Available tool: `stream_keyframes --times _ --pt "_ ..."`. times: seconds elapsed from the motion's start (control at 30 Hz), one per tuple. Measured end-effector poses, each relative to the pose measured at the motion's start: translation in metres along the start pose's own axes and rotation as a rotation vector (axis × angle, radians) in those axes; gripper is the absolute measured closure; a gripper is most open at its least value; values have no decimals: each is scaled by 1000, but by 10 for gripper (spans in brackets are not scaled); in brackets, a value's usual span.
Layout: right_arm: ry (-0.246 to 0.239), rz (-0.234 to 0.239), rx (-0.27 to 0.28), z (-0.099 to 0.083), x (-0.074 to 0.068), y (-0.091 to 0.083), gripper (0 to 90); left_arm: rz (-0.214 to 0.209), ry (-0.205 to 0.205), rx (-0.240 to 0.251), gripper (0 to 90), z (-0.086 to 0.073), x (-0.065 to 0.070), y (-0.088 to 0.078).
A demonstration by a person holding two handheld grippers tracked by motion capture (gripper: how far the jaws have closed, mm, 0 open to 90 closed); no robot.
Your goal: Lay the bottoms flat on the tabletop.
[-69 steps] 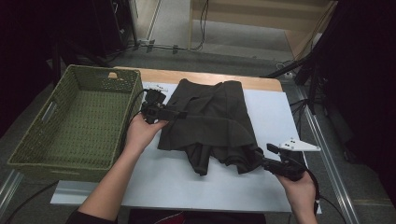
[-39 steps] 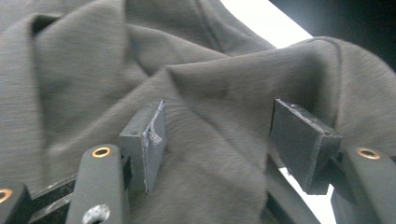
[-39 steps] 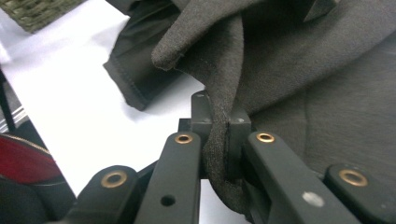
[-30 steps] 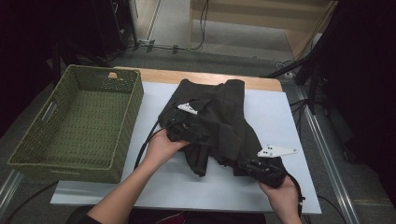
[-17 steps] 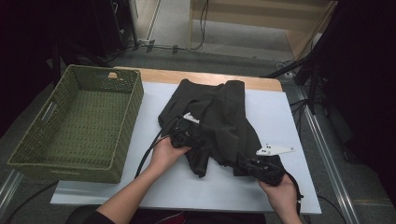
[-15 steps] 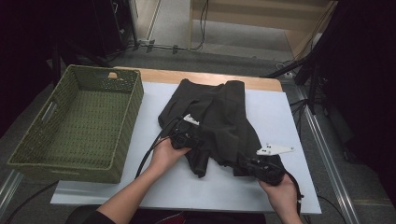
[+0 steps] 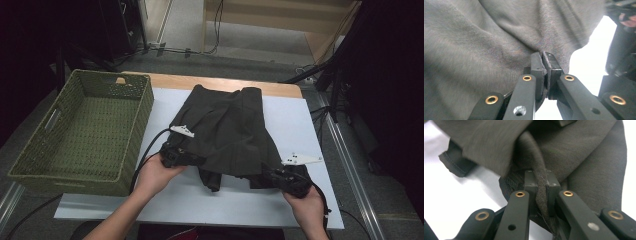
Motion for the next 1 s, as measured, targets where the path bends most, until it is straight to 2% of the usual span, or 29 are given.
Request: stream_keyframes --times 0.1,0.2,0.3,0.37,0.47,0.5,0.57,0.6,0.67,0.8,0.87,0.93,1.0 --pt "4 -15 15 2 2 -8 820 -23 3 25 881 -5 7 -10" --pt "-5 -22 30 3 1 -15 820 -36 23 20 876 -10 15 -7" --pt "5 9 18 -2 -2 -18 820 -39 30 12 783 -11 17 -3" --pt "-4 28 14 -6 -5 -20 805 -26 36 19 739 -10 17 -4" --pt "-12 35 23 -12 -7 -25 620 -16 31 59 613 -8 15 -8" --pt "-8 33 29 -13 -7 -27 613 -5 28 63 586 -8 13 -9" --pt "-16 26 56 -13 -7 -32 535 24 30 74 519 -8 10 -9" --pt "-15 15 73 -11 -6 -33 484 30 24 77 496 -8 9 -8" --pt "-11 11 97 -8 -5 -35 448 42 25 88 449 -8 6 -6" --pt "-7 10 138 -4 -2 -42 448 64 25 89 418 -9 3 -3" --pt "5 -7 157 -1 1 -49 455 63 25 92 418 -7 2 -2" --pt "27 -22 146 0 7 -48 463 68 28 88 405 -5 1 2" --pt "36 -31 123 0 11 -39 463 74 31 80 403 -4 1 5"
Point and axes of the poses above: each handheld gripper's, and its own axes: y roughly forward along the jaws, z roughly out of its top, x roughly to its right, the point moved 3 cm from there along y, roughly forward along the jaws, and after that the axes turned 6 degrees about -x, right-handed, at the moved point
